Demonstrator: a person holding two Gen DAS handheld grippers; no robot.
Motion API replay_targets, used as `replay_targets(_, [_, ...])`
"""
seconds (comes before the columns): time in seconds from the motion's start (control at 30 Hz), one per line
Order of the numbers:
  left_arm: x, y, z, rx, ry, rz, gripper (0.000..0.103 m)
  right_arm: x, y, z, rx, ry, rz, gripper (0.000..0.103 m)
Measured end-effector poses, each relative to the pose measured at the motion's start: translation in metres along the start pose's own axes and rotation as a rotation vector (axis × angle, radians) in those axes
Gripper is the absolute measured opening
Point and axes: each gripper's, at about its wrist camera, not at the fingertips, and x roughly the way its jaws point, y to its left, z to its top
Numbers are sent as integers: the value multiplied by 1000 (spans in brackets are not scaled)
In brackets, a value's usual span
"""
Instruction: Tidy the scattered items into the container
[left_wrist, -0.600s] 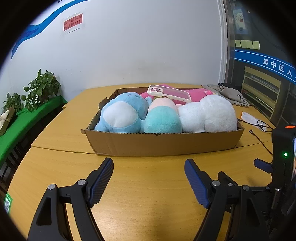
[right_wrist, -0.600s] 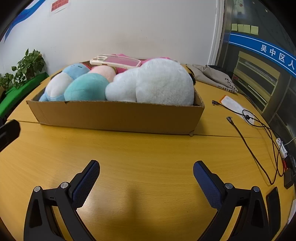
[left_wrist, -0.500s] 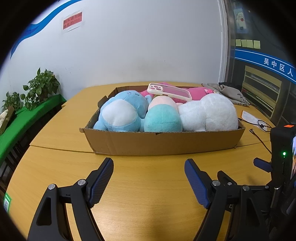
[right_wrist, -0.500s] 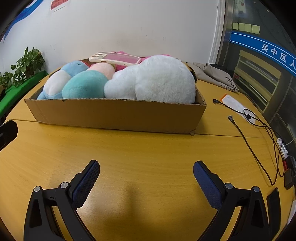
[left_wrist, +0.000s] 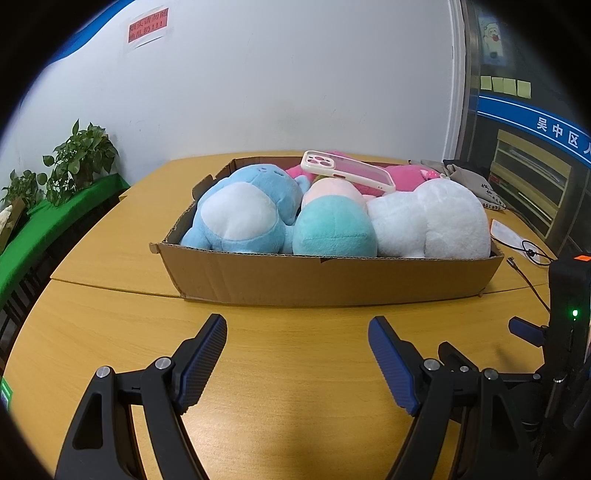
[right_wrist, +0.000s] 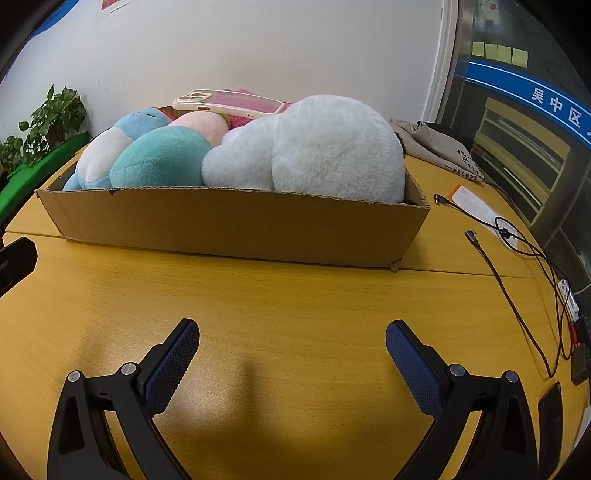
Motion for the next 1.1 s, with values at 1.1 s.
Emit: replay_targets(1.1, [90,128,-41,284,271,-208,79,31,-85,-31,-179,93,347,103])
